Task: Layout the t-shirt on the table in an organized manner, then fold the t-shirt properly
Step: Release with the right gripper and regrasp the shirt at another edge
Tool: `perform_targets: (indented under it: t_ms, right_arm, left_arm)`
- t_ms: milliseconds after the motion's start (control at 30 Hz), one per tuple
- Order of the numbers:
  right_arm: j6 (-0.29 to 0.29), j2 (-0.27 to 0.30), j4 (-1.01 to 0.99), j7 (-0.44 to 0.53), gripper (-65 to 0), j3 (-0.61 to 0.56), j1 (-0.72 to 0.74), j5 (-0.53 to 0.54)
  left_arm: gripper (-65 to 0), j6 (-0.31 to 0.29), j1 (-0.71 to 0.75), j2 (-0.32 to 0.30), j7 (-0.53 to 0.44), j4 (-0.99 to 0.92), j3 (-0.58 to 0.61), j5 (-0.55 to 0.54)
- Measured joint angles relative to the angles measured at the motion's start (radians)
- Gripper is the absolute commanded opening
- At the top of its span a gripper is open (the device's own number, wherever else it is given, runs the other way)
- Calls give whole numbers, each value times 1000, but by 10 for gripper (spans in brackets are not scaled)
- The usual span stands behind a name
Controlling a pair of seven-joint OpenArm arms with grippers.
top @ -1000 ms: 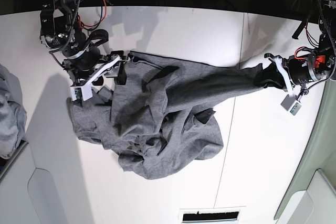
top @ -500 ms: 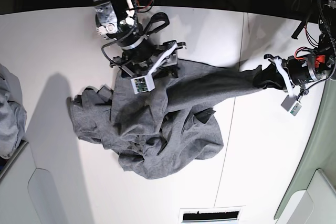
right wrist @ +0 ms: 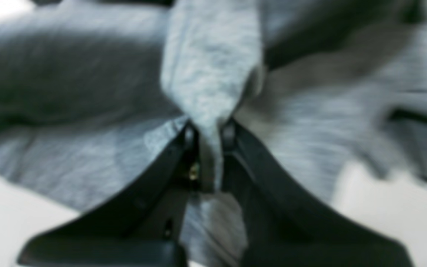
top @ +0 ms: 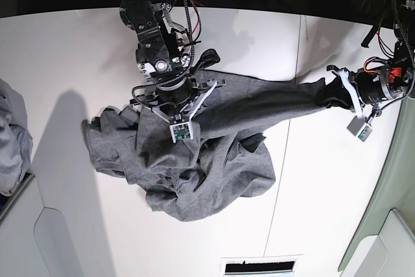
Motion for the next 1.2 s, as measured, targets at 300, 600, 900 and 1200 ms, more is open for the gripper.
perform_targets:
  t_ms: [300,600,900,1200]
  right_arm:
    - [-9,200,366,-89,-650,29,-205,-47]
    - [38,236,568,-92,-650,283,-502,32]
    - [157,233,611,-96,-396,297,-615,187]
    - [91,233,610,-19,-319,303,-465,187]
  left_arm:
    - [-650,0,-2,-110,42,0,-2,-130]
    - [-650,0,-1,-161,163,0,-2,-248]
    - [-618,0,-2,-183,176,0,-2,-248]
    - [-419,0,46,-185,192,0,-2,-236]
